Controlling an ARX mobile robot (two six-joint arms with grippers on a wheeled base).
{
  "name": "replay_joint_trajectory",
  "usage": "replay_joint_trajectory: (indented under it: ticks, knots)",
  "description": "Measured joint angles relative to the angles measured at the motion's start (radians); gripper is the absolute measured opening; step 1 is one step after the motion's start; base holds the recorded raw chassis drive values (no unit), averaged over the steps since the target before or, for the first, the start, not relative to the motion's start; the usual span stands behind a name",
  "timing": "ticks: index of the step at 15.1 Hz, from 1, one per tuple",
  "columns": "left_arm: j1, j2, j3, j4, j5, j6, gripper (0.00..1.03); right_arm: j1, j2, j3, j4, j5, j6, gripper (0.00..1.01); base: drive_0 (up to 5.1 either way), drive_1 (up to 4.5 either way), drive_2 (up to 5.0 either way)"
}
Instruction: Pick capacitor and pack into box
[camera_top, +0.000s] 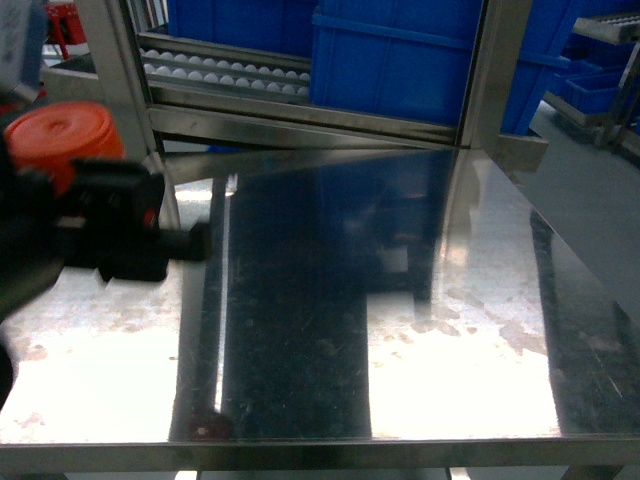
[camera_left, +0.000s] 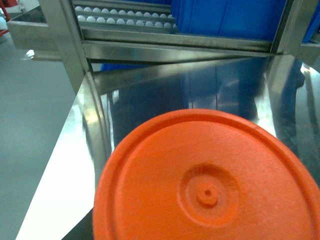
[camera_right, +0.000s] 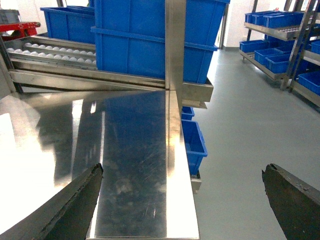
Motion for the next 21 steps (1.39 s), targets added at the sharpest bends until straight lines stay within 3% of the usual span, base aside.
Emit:
replay_joint_trajectory:
  ticks: [1, 2, 3, 5, 6, 7, 8, 9, 14, 19, 20, 21]
  knots:
    - [-0.027, -0.121, -0.087, -0.053, -0.037, -0.005, 0.44, 0.0, 0.0, 0.0, 0.0, 0.0, 0.0, 0.98, 0.0, 0.0, 0.0]
    - [-0.063, -0.393, -0.194, -0.214, -0.112, -0.041, 0.44, 0.0, 0.0, 0.0, 0.0, 0.0, 0.0, 0.98, 0.0, 0.0, 0.0]
    - [-0.068, -0.487, -0.209, -0.248, -0.122, -0.07, 0.44, 0.0, 0.0, 0.0, 0.0, 0.0, 0.0, 0.98, 0.0, 0.0, 0.0]
    - [-0.068, -0.482, -0.207, -0.257, -0.123, -0.079, 0.44, 0.0, 0.0, 0.0, 0.0, 0.0, 0.0, 0.98, 0.0, 0.0, 0.0]
    - [-0.058, -0.457, -0.232, -0.13, -0.121, -0.06, 0.44, 0.0, 0.0, 0.0, 0.0, 0.0, 0.0, 0.98, 0.0, 0.0, 0.0]
    - [-0.027, -0.444, -0.27, -0.031, -0.088, -0.032, 0.44, 0.0, 0.0, 0.0, 0.0, 0.0, 0.0, 0.98, 0.0, 0.0, 0.0]
    - [0.022, -0.477, -0.318, -0.044, -0.057, -0.014, 0.44, 0.0, 0.0, 0.0, 0.0, 0.0, 0.0, 0.98, 0.0, 0.0, 0.0]
    - [0.08, -0.565, -0.352, -0.115, -0.008, 0.0, 0.44, 0.0, 0.0, 0.0, 0.0, 0.0, 0.0, 0.98, 0.0, 0.0, 0.0]
    - [0.235, -0.847, -0.359, -0.341, 0.154, 0.006, 0.44, 0.0, 0.0, 0.0, 0.0, 0.0, 0.0, 0.98, 0.0, 0.0, 0.0]
    - [0.335, -1.046, -0.359, -0.523, 0.255, 0.006, 0.44, 0.0, 0.0, 0.0, 0.0, 0.0, 0.0, 0.98, 0.0, 0.0, 0.0]
    - [0.377, -1.086, -0.359, -0.562, 0.315, 0.006, 0.44, 0.0, 0.0, 0.0, 0.0, 0.0, 0.0, 0.98, 0.0, 0.0, 0.0]
    - [0.46, -1.126, -0.36, -0.595, 0.365, 0.007, 0.44, 0.0, 0.0, 0.0, 0.0, 0.0, 0.0, 0.98, 0.0, 0.0, 0.0]
